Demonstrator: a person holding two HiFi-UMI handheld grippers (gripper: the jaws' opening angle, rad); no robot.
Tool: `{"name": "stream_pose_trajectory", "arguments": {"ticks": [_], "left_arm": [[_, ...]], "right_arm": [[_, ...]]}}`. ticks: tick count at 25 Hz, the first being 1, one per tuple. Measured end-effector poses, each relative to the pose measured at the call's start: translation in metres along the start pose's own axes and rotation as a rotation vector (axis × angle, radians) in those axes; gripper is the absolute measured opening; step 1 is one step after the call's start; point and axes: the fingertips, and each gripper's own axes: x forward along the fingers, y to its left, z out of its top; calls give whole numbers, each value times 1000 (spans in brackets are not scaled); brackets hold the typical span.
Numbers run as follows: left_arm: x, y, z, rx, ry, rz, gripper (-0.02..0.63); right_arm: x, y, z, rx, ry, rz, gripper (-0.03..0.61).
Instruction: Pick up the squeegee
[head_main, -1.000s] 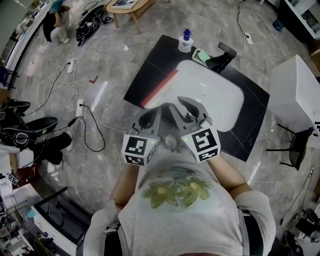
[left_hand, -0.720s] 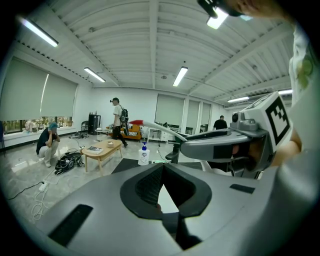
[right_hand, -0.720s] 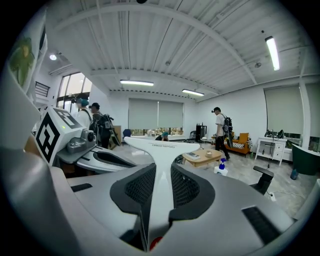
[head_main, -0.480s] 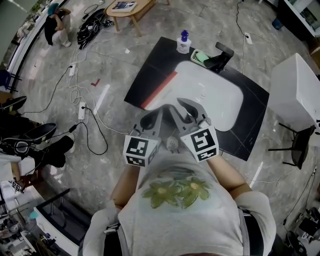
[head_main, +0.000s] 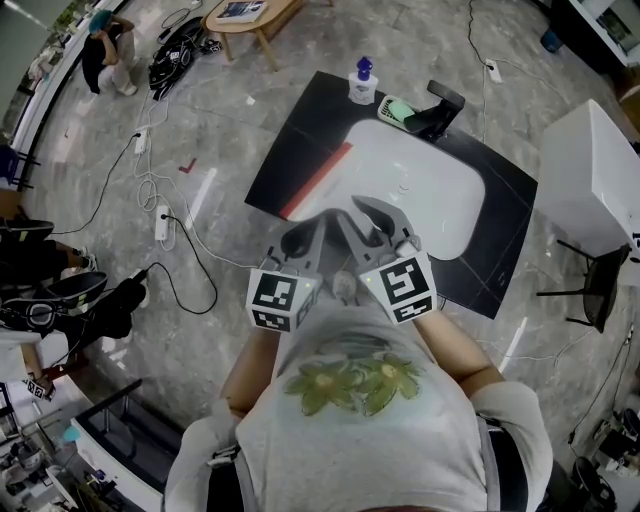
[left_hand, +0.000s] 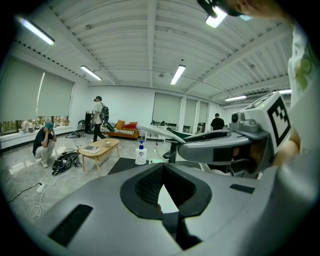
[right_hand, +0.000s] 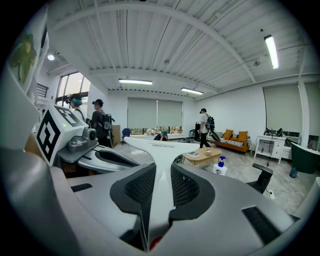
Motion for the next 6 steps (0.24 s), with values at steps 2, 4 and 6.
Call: {"name": "stream_pose_trajectory", "arguments": {"ticks": [2, 4, 6], "left_arm": [[1, 2, -3, -2, 5, 3, 9], [3, 5, -3, -3, 5, 4, 9], [4, 6, -4, -5, 7, 4, 9]], "right_arm": [[2, -1, -1, 3, 2, -3, 98], [3, -2, 0, 5, 2, -6, 98], [5, -4, 0, 7, 2, -9, 98]]}}
